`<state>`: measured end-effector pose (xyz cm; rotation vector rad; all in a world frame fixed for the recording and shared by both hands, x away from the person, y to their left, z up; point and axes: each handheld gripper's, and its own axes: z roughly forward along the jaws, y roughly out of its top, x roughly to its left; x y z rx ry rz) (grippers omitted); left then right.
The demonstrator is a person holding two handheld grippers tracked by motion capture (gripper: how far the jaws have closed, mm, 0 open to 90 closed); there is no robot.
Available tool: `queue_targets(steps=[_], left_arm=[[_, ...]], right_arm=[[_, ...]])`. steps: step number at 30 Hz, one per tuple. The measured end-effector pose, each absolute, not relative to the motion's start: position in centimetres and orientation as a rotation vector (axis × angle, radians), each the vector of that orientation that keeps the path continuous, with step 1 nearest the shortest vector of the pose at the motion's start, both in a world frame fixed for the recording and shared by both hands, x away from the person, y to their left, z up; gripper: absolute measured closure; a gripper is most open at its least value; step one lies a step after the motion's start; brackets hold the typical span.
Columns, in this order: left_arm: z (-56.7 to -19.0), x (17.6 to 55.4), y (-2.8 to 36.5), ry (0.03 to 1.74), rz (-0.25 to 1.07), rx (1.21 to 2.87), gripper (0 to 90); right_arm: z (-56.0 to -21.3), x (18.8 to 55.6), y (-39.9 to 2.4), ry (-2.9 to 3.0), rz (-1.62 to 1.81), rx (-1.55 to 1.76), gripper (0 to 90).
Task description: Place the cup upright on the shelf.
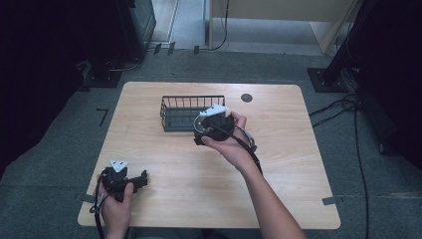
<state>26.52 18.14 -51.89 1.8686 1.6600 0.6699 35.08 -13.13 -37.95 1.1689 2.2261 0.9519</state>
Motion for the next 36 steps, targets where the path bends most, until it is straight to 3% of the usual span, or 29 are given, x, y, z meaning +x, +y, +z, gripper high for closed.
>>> queue_targets(steps=[36], left_arm=[[-51.9,26.5,18.2,1.660,0.670,1.871,0.0]], right_arm=[[-35.2,44.8,-11.4,2.153,0.898,1.273,15.1]])
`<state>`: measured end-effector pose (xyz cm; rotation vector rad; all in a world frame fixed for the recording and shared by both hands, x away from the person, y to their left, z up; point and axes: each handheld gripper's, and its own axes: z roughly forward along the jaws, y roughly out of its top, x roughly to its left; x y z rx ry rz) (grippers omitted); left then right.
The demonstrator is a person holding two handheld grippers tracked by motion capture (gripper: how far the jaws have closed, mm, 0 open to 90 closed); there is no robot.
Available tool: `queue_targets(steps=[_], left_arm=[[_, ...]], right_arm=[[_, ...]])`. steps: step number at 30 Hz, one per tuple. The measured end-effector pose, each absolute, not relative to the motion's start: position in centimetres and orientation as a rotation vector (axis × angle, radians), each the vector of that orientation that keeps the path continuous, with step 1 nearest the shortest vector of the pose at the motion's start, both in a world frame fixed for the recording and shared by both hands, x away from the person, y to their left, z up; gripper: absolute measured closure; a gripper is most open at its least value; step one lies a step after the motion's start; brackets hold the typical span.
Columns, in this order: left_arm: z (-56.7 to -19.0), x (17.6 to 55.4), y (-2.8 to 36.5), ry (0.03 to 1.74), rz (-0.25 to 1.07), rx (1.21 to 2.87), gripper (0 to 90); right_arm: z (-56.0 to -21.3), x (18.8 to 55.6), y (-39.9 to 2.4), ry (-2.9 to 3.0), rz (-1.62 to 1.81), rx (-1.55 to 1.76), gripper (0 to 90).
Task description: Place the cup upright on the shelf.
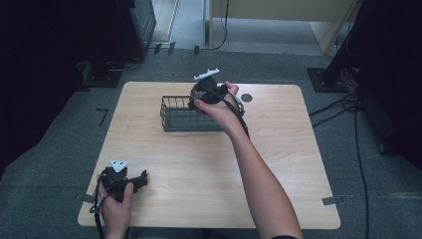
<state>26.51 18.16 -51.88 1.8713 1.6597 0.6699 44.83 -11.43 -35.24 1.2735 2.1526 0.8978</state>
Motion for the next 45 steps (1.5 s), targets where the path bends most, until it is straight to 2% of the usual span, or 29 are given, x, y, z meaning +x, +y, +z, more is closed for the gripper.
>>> queue_targets(steps=[15,45], left_arm=[[-51.9,26.5,18.2,1.659,0.668,1.876,0.0],[-51.9,26.5,18.1,1.660,0.669,1.870,0.0]], right_arm=[[-36.6,47.3,-11.9,2.116,0.852,1.326,15.1],[-41.5,47.3,-13.2,2.191,0.818,1.423,14.6]])
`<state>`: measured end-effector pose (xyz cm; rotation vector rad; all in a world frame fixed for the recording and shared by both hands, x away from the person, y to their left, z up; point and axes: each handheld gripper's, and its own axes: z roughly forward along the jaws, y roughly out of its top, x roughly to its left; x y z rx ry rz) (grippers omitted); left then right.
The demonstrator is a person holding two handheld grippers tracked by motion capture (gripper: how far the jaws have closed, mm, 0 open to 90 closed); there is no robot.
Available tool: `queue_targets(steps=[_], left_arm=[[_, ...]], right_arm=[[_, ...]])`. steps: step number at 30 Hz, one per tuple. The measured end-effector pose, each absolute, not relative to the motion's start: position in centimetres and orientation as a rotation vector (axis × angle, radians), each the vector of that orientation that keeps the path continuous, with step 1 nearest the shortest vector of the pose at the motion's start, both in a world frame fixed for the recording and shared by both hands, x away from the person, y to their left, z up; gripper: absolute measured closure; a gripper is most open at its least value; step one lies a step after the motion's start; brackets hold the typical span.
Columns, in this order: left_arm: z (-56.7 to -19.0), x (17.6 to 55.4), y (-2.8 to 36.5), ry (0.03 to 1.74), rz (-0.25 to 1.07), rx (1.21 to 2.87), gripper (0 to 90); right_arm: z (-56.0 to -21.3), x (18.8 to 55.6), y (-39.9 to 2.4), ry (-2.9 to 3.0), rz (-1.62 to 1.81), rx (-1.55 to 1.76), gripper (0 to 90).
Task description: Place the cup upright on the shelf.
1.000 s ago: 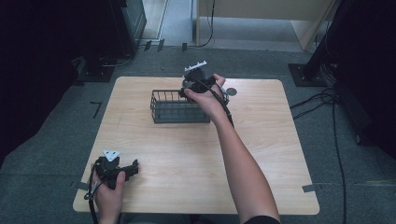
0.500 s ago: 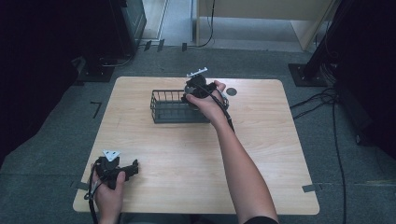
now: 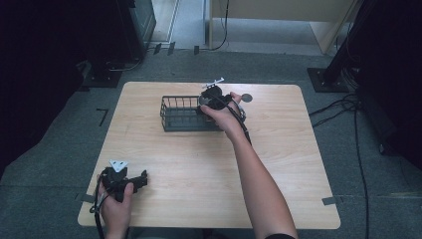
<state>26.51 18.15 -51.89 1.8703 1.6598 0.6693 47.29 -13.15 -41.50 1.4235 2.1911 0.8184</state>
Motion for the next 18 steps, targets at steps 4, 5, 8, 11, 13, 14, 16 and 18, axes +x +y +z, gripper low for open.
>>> queue_targets(steps=[4,5,8,11,13,14,16,18], left_arm=[[-51.9,26.5,18.1,1.659,0.670,1.871,0.0],[-51.9,26.5,18.1,1.660,0.669,1.870,0.0],[-51.9,26.5,18.1,1.660,0.669,1.870,0.0],[-51.9,26.5,18.1,1.660,0.668,1.871,0.0],[-51.9,26.5,18.2,1.660,0.668,1.872,0.0],[-51.9,26.5,18.2,1.660,0.668,1.872,0.0],[-51.9,26.5,18.2,1.660,0.668,1.872,0.0],[-51.9,26.5,18.2,1.659,0.669,1.873,0.0]], right_arm=[[-41.6,47.2,-13.3,2.196,0.826,1.440,14.6],[-41.6,47.1,-13.4,2.202,0.832,1.440,13.5],[-41.4,47.0,-13.4,2.213,0.823,1.440,7.6],[-41.2,46.8,-13.6,2.225,0.832,1.450,0.1],[-41.1,46.6,-13.7,2.232,0.837,1.449,0.0],[-41.1,46.5,-13.7,2.233,0.837,1.448,0.0],[-41.0,46.2,-13.9,2.233,0.833,1.439,0.0],[-40.9,45.9,-14.1,2.228,0.840,1.435,0.0]])
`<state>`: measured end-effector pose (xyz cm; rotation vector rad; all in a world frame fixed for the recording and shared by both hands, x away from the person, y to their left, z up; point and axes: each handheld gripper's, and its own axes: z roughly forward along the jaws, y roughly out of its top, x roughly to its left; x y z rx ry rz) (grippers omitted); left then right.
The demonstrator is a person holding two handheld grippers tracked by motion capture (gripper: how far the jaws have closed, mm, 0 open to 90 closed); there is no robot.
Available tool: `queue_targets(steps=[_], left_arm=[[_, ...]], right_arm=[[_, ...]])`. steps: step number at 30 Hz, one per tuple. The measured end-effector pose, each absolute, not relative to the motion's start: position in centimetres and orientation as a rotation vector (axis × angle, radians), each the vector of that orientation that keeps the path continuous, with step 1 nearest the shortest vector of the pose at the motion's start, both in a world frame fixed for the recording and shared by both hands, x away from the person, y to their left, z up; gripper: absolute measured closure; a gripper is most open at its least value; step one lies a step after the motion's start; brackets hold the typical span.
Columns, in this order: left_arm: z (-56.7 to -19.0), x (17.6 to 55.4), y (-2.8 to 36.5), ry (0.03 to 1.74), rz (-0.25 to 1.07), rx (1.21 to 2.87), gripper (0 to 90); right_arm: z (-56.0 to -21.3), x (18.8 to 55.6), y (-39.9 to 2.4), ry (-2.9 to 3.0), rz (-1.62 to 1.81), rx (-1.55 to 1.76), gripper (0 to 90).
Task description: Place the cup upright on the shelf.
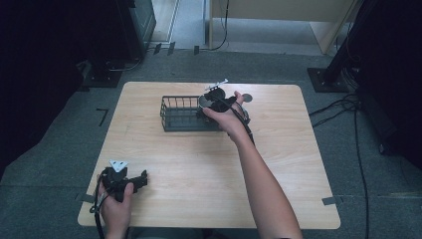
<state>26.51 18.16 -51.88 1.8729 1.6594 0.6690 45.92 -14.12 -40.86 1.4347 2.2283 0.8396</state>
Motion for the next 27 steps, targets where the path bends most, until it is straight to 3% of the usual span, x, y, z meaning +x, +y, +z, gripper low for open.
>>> queue_targets(steps=[27], left_arm=[[-51.9,26.5,18.2,1.659,0.669,1.873,0.0]], right_arm=[[-40.1,40.9,-19.2,2.166,0.869,1.412,0.0]])
